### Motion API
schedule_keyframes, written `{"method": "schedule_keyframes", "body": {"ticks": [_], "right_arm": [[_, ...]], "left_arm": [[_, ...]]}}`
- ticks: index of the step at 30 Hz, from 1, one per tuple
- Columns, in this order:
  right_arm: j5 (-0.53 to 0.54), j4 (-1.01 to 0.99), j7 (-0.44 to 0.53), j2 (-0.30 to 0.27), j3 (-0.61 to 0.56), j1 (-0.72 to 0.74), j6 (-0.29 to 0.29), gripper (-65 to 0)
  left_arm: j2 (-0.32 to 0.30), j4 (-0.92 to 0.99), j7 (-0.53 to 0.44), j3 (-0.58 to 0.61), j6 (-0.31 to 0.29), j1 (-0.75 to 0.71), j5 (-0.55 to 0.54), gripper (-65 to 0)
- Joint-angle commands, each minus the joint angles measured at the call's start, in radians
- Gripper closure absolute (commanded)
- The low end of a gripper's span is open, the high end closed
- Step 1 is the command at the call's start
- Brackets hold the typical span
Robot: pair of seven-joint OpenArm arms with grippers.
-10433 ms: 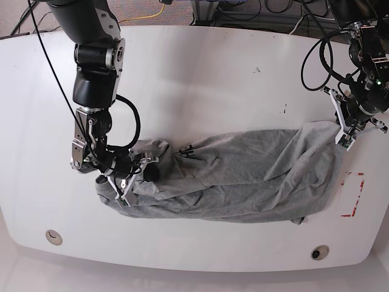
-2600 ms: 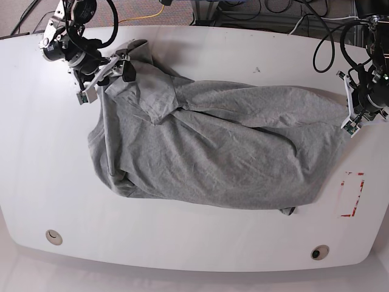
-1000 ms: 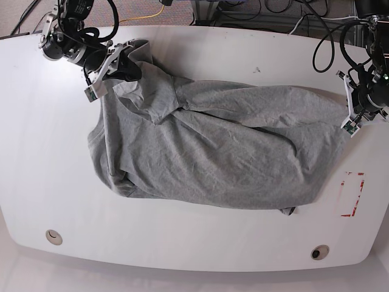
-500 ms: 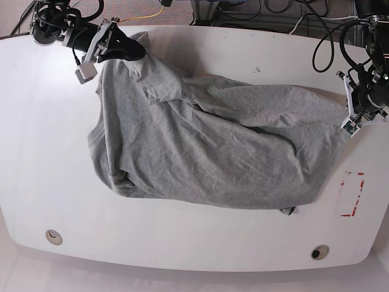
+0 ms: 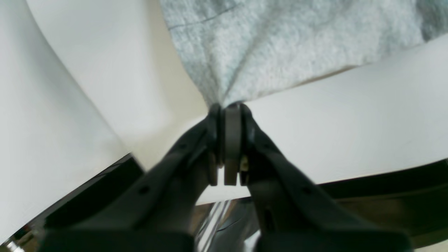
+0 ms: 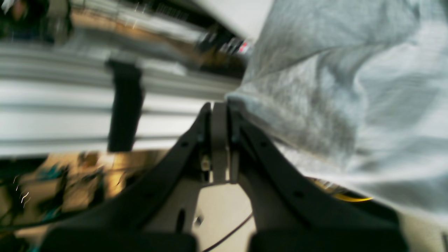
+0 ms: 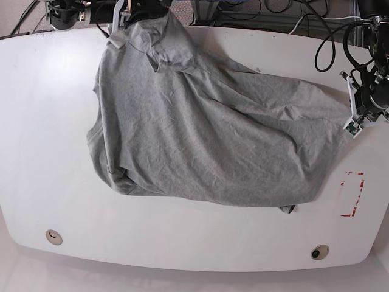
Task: Layout the t-shirt on the table in an organized manner, then fold the t-shirt properly
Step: 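Drag the shirt corner with the right gripper away from the left gripper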
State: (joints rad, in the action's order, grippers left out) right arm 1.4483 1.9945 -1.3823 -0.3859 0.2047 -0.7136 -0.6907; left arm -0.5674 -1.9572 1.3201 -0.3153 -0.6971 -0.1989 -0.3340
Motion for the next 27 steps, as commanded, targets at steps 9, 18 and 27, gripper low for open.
{"method": "schedule_keyframes", "body": {"ticks": [9,18,27], "right_arm": [[-0.042,0.009,0.008,-0.095,-0.063,-0.005,0.035,-0.2],[-0.252,-0.011,0.011,-0.115,-0.067,0.035,0.039,-31.5],[-0.444,-0.008,0.011,-0.114,0.032,0.098,0.039,-61.7]], "left_arm": [[-0.065,-0.015,-0.001,-0.014,-0.001,0.011,0.008,0.0],[-0.076,-0.015,0.0,-0.015,-0.001,0.011,0.008,0.0],[-0.076,-0.015,0.0,-0.017,-0.001,0.006,0.008,0.0]]}}
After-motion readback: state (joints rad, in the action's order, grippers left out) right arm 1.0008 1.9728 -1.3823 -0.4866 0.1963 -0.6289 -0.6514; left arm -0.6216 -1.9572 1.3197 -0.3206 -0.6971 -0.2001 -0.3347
